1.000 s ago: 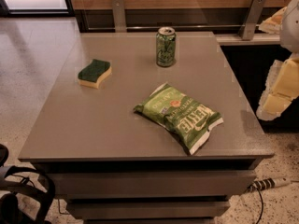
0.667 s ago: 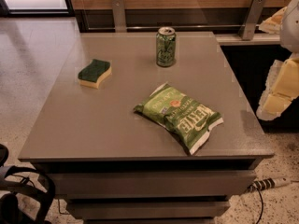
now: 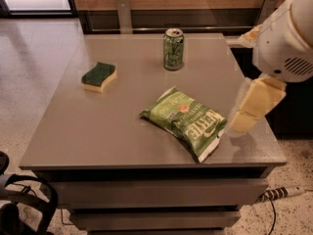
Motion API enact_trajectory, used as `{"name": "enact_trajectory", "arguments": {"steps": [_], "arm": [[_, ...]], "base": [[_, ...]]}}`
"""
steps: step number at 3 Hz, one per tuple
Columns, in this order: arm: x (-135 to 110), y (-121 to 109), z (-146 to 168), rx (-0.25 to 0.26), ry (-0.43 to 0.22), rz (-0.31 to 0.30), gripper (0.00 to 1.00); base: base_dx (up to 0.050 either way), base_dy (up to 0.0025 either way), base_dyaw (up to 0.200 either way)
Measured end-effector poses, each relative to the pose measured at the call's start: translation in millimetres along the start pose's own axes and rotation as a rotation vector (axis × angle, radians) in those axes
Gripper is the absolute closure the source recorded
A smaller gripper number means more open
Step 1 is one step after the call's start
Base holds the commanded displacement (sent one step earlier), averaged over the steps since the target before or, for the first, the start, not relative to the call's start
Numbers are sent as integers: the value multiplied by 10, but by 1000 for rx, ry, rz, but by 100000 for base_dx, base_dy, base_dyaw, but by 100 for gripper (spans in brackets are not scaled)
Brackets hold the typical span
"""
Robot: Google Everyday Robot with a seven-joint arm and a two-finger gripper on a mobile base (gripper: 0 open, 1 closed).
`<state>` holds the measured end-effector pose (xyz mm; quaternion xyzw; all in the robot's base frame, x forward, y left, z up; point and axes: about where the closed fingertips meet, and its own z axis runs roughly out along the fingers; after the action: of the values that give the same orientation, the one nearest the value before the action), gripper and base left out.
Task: Pick sponge
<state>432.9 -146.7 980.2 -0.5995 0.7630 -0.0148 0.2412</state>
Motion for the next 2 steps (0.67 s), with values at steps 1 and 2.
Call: {"name": "enact_trajectory", "arguments": {"steps": [1,2], "arm": [[-521,163,472,12,-161,72,0],[-771,-19,898,22,-278,186,0]], "base": [[0,0,0],[0,0,0]]}}
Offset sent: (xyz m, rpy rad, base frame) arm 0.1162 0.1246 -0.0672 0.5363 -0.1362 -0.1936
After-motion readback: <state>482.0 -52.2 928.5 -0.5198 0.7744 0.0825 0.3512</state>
